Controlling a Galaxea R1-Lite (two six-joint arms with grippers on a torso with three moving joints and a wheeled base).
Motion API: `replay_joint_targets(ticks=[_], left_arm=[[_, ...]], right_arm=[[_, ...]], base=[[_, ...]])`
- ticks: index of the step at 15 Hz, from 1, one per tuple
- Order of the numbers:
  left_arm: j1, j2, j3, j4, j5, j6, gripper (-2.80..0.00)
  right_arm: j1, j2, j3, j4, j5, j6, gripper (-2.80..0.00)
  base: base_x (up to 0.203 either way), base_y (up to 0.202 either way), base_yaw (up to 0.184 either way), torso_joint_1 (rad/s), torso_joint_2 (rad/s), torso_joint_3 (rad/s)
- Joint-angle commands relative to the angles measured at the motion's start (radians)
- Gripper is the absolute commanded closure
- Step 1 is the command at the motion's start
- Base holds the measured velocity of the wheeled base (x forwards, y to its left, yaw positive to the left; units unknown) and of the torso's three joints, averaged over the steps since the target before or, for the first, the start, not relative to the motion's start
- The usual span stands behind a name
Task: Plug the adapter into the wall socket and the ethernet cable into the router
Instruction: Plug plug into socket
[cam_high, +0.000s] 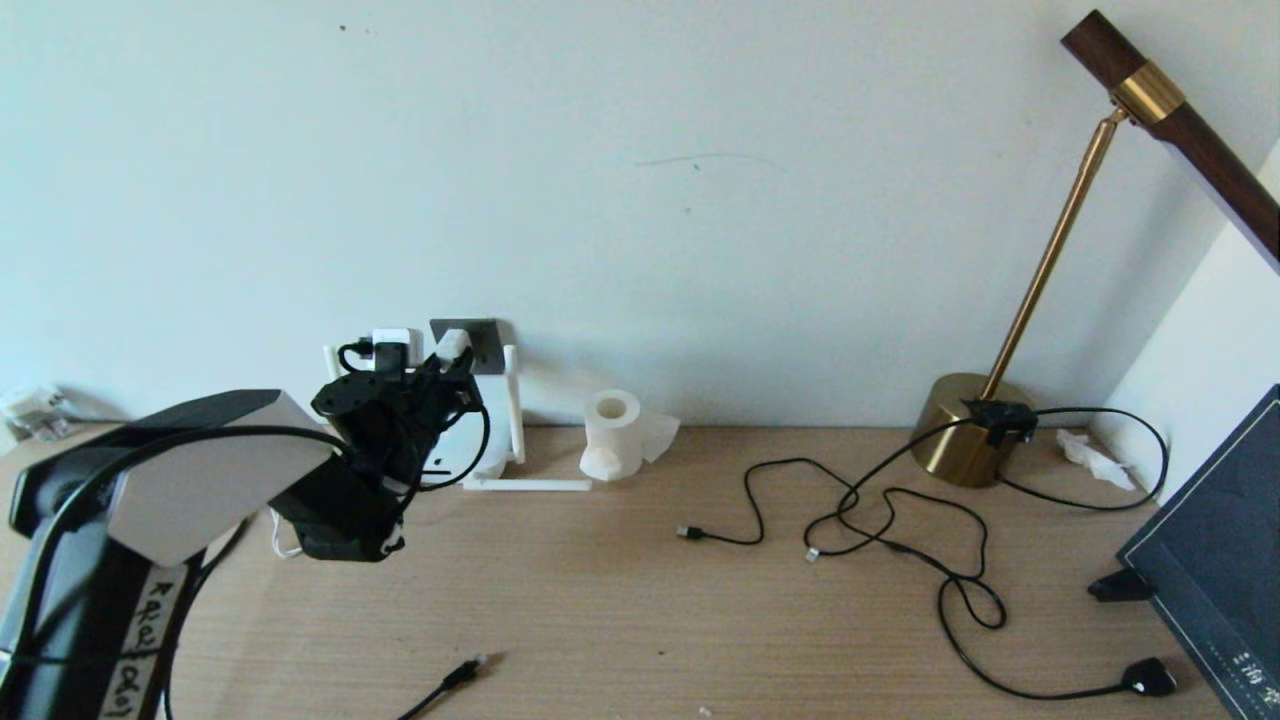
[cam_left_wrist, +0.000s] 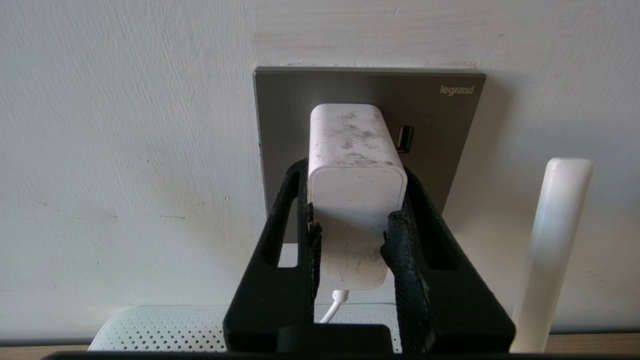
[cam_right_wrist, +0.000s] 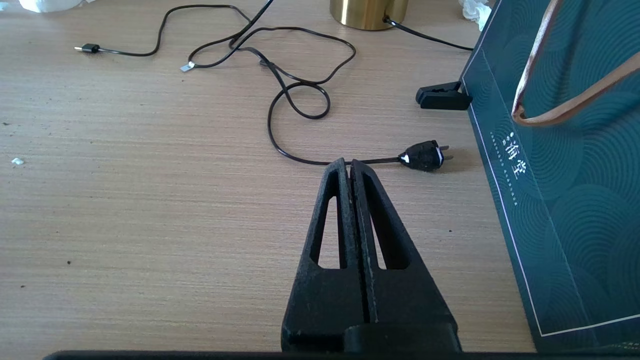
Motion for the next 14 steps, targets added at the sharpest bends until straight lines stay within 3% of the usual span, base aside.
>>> replay_joint_targets(ticks=[1,8,14], left_arm=[[-0.001,-0.001,0.003,-0.007,0.002,0.001,-2.8],[-0.002,-0.014,0.011,-0.007,0.0,-0.002,-2.8],[-0.017,-0.097,0.146,-0.007,-0.004,-0.004,-2.8]], right_arm=[[0.0,0.001,0.0,0.001,0.001,0.0,0.0],[0.0,0.001,0.0,0.001,0.0,0.0,0.0],[0.0,0.001,0.0,0.001,0.001,0.0,0.0]], base=[[0.0,0.0,0.0,0.0,0.0,0.0],[0.0,0.0,0.0,0.0,0.0,0.0],[0.0,0.0,0.0,0.0,0.0,0.0]])
